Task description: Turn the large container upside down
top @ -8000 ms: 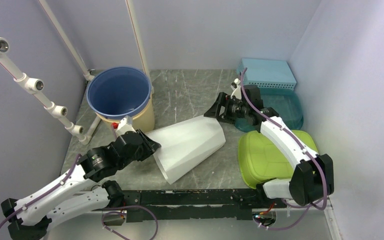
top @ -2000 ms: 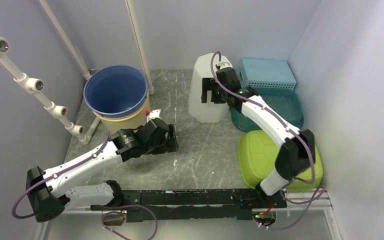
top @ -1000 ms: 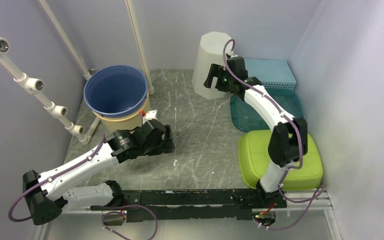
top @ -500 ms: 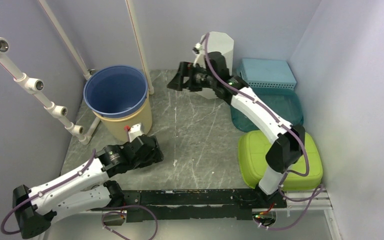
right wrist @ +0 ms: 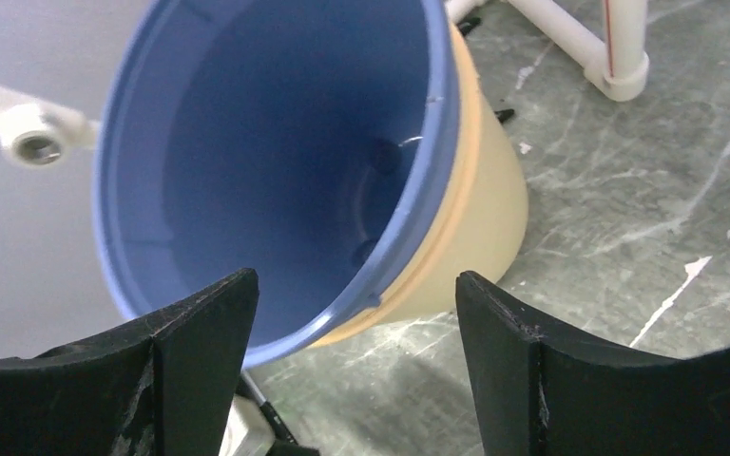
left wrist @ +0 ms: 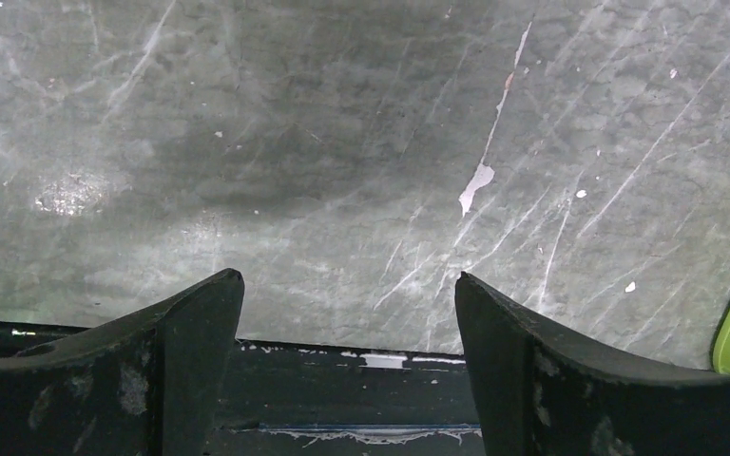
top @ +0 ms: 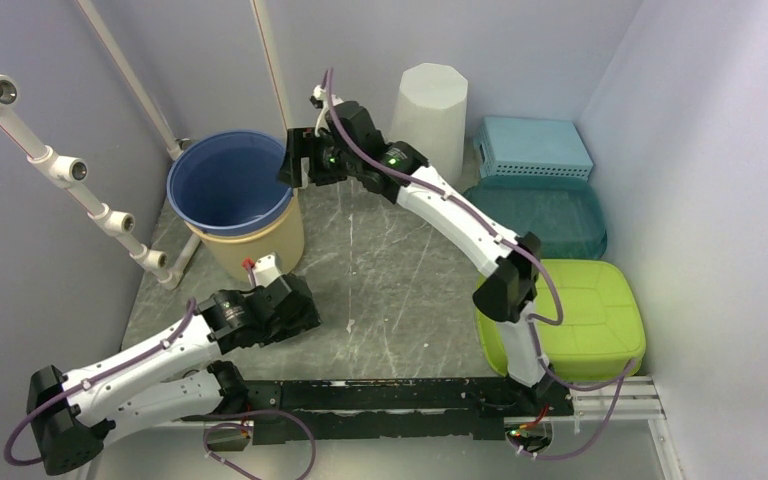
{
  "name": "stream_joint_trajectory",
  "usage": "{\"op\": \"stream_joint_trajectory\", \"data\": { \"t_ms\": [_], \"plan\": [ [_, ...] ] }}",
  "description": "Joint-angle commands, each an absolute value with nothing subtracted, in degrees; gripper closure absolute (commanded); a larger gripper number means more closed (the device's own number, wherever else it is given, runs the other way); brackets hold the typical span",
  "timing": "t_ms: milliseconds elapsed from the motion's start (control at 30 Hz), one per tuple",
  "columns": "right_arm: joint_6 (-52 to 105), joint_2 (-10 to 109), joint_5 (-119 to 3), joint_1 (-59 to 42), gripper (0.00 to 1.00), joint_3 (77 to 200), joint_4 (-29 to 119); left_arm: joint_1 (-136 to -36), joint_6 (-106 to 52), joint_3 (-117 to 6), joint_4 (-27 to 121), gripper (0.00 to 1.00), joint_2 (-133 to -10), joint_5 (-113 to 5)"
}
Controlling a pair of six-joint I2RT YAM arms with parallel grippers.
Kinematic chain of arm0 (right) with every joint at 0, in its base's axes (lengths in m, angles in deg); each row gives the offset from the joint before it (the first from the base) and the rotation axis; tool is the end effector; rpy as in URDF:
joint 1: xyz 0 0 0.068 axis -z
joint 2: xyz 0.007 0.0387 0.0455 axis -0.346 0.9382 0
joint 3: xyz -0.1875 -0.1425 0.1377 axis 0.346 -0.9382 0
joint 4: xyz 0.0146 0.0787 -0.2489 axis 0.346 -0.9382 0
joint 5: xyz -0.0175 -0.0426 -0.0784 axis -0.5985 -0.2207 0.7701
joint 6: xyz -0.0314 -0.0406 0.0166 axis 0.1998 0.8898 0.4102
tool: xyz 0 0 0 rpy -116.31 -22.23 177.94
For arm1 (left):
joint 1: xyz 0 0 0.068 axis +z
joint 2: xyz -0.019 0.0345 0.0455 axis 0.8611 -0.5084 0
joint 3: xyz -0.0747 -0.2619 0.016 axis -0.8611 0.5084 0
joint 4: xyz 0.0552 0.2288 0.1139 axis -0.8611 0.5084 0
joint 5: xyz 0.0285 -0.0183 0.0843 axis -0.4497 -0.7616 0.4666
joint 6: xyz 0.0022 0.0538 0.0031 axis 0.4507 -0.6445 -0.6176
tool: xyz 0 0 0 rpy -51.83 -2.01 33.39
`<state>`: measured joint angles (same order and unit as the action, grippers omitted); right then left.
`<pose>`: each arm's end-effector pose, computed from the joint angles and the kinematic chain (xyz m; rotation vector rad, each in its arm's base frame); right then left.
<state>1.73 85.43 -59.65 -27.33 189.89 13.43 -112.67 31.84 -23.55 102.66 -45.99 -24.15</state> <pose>0.3133 0.3516 0.4090 -0.4160 2.0745 1.0359 0.0995 -0.1113 0.2381 -0.5098 2.5274 -0.3176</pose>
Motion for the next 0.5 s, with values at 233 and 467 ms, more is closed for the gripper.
{"op": "stream_joint_trajectory", "data": {
  "t_ms": [233, 467],
  "plan": [
    [4.1, 89.3, -54.3, -29.0, 0.48, 195.5, 11.9, -112.7, 32.9, -25.6, 105.6, 0.13, -43.9, -20.9],
    [3.8, 85.6, -47.4, -28.9, 0.73, 191.1, 11.9, -112.7, 28.6, -31.1, 104.4, 0.13, -45.5, -22.8]
  ]
}}
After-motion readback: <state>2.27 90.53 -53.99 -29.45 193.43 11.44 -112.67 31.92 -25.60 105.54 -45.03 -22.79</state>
